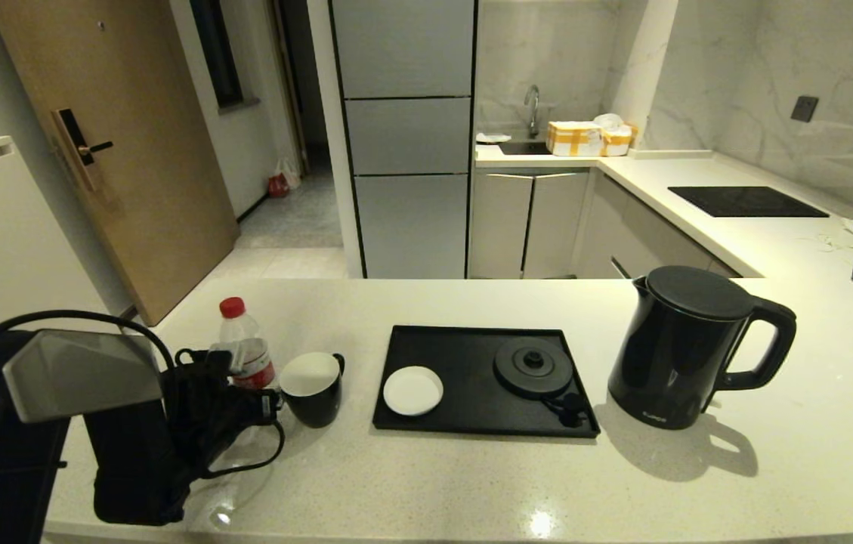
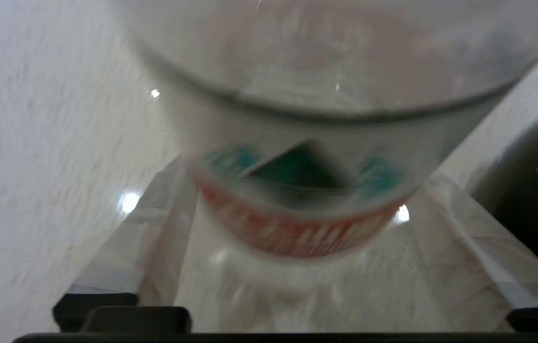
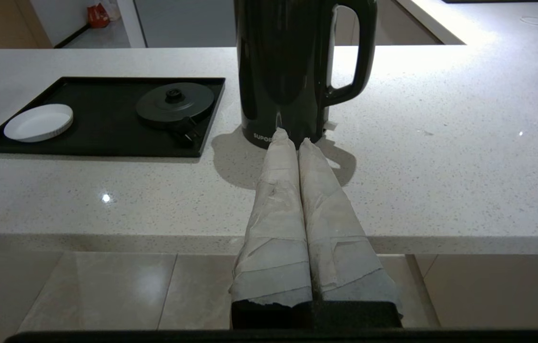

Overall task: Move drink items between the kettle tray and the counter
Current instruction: Place it on the left, then return the kettle to its original position

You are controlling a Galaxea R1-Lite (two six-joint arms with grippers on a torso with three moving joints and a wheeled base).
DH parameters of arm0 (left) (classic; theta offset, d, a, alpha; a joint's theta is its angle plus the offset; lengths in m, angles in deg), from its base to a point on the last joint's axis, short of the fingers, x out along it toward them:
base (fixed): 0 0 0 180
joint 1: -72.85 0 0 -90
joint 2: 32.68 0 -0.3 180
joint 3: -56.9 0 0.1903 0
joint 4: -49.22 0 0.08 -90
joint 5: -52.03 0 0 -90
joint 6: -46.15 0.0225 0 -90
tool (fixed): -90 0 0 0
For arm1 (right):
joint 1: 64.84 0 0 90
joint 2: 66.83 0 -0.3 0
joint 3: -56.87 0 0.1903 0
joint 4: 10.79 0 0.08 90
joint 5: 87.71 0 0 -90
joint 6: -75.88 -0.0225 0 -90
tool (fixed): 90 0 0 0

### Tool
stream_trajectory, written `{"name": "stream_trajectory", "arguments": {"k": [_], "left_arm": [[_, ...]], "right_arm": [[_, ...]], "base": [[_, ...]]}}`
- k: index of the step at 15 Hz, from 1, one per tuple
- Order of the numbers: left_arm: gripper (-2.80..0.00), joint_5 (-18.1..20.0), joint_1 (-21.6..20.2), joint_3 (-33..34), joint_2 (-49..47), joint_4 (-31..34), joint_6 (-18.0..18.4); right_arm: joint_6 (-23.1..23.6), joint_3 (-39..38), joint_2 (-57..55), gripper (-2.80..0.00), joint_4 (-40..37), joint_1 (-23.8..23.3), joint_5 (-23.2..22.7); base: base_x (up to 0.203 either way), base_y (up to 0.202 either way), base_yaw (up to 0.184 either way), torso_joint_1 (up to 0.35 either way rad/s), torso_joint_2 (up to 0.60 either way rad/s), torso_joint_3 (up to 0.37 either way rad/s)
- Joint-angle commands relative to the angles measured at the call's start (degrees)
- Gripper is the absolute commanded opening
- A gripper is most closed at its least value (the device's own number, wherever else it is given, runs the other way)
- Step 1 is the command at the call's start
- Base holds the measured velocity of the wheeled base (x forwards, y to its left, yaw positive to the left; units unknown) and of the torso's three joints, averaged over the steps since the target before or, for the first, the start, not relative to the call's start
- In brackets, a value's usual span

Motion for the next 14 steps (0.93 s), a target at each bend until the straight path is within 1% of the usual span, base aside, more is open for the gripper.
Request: {"name": "stream_trajectory", "arguments": {"k": [1,4,6,9,11,12,13,14], "left_arm": [[0.00,0.04,-0.02,2.28,1.27,-1.17,-0.08],[0.00,0.02,-0.09,7.24,1.34,-4.99,-0.24],[0.00,0.25,-0.59,10.09,2.55,-5.39,-0.82],[0.00,1.75,-1.82,15.36,6.10,-5.39,-1.15],[0.00,2.64,-3.14,18.85,10.35,-5.39,-1.21],[0.00,3.03,-3.57,19.46,10.84,-5.39,-1.25],[-2.80,3.45,-4.02,20.38,12.12,-5.39,-1.30],[-2.80,3.77,-4.35,21.46,15.25,-5.39,-1.45]], "right_arm": [[0.03,-0.16,-0.07,-2.80,0.01,0.01,-0.07],[0.03,-0.09,-0.07,-2.80,0.01,-0.04,-0.08],[0.03,-0.09,-0.07,-2.80,0.01,0.00,0.00],[0.03,-0.11,-0.07,-2.80,0.01,0.03,0.00],[0.03,-0.18,-0.07,-2.80,0.01,-0.04,0.00],[0.03,-0.13,-0.07,-2.80,0.01,0.01,0.00],[0.03,-0.18,-0.07,-2.80,0.01,0.05,0.00],[0.03,-0.09,-0.07,-2.80,0.01,-0.04,-0.08]], "base": [[0.000,0.000,0.000,0.000,0.00,0.000],[0.000,0.000,0.000,0.000,0.00,0.000],[0.000,0.000,0.000,0.000,0.00,0.000],[0.000,0.000,0.000,0.000,0.00,0.000],[0.000,0.000,0.000,0.000,0.00,0.000],[0.000,0.000,0.000,0.000,0.00,0.000],[0.000,0.000,0.000,0.000,0.00,0.000],[0.000,0.000,0.000,0.000,0.00,0.000]]}}
